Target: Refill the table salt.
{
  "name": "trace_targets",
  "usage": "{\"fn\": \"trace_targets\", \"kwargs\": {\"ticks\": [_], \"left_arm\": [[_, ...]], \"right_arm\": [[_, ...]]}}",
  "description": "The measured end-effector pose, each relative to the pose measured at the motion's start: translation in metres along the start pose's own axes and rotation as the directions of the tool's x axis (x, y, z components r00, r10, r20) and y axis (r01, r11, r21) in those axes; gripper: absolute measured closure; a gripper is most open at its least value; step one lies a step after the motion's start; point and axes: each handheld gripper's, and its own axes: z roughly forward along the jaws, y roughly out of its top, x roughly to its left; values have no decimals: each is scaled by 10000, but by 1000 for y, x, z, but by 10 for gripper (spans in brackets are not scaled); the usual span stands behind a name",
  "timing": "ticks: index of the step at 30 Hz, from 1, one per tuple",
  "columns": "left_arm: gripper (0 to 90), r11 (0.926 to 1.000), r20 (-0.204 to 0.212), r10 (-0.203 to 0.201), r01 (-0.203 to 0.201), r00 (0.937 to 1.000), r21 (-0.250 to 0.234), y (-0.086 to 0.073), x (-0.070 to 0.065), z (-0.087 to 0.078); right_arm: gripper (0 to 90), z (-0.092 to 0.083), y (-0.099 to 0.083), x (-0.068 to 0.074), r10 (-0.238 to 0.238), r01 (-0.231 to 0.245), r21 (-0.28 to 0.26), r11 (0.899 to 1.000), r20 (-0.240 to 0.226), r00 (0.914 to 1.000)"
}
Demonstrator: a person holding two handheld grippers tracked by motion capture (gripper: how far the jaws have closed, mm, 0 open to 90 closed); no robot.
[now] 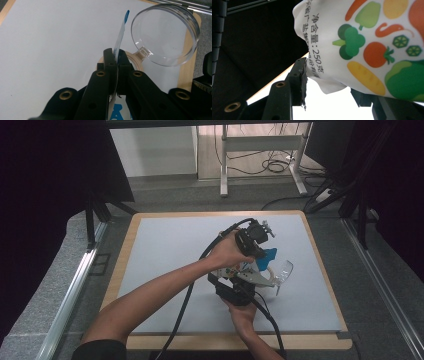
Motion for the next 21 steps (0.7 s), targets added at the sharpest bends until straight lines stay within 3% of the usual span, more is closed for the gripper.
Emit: {"fn": "trace_targets", "kwargs": {"ticks": [21], "left_arm": [[900,10000,-18,-1,1,10000,21,1,-1,0]], "right_arm": [[527,0,1,1,23,-23,-67,10000,-12,10000]]}}
